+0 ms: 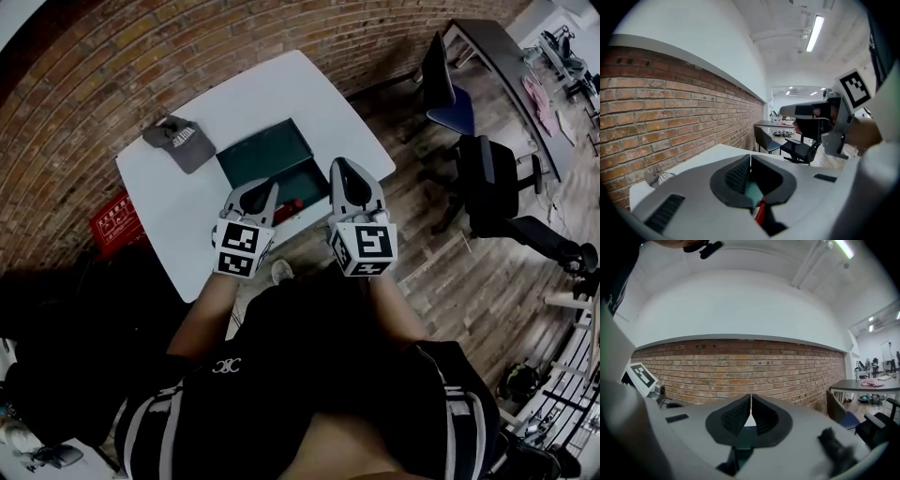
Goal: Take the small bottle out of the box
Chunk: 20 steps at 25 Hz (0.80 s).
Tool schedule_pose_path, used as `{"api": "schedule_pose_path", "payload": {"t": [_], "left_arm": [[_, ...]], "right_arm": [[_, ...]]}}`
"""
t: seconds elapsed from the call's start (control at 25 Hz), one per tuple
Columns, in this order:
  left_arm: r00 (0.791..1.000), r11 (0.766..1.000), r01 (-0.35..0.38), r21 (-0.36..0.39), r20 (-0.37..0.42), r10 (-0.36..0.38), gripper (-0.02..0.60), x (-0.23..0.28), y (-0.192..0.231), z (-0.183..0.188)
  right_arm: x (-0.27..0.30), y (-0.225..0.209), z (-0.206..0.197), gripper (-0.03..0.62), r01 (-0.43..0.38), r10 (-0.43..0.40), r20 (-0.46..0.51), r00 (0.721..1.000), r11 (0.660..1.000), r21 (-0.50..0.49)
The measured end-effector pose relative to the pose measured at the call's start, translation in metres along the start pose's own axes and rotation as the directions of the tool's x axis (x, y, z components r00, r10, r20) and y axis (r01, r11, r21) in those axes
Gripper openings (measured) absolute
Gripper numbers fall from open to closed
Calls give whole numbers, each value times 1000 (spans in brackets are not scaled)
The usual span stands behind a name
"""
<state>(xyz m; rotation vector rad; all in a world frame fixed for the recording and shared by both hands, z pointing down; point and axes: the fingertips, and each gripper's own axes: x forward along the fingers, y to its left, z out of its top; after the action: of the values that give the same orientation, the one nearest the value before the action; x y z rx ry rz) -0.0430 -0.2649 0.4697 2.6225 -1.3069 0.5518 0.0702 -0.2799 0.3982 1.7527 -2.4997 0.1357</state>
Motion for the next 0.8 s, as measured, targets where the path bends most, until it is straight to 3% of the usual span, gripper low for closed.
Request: {"api": "schedule_pose_path", "payload": {"t": [0.2, 0.32, 0.56, 0.68, 0.8], "left_arm": [[990, 995, 94, -44, -99, -98, 15, 21, 9, -26], [967, 990, 135, -46, -210, -142, 15, 29, 9, -58], [890, 971, 224, -88, -387, -241, 24, 46, -2, -111], [837, 961, 256, -102, -473, -273, 131, 55, -9, -131], [806, 959, 273, -76, -526, -271, 142, 65, -7, -144]], "right_arm": [[24, -3, -4, 31, -65, 64, -27, 998, 998, -25], [33, -5, -5, 31, -110, 108, -48, 993, 993, -44], [49, -20, -10, 31, -163, 159, -80, 984, 986, -41], [52, -31, -9, 31, -163, 160, -76, 984, 986, -38], [55, -43, -13, 31, -151, 148, -82, 986, 988, -31]]}}
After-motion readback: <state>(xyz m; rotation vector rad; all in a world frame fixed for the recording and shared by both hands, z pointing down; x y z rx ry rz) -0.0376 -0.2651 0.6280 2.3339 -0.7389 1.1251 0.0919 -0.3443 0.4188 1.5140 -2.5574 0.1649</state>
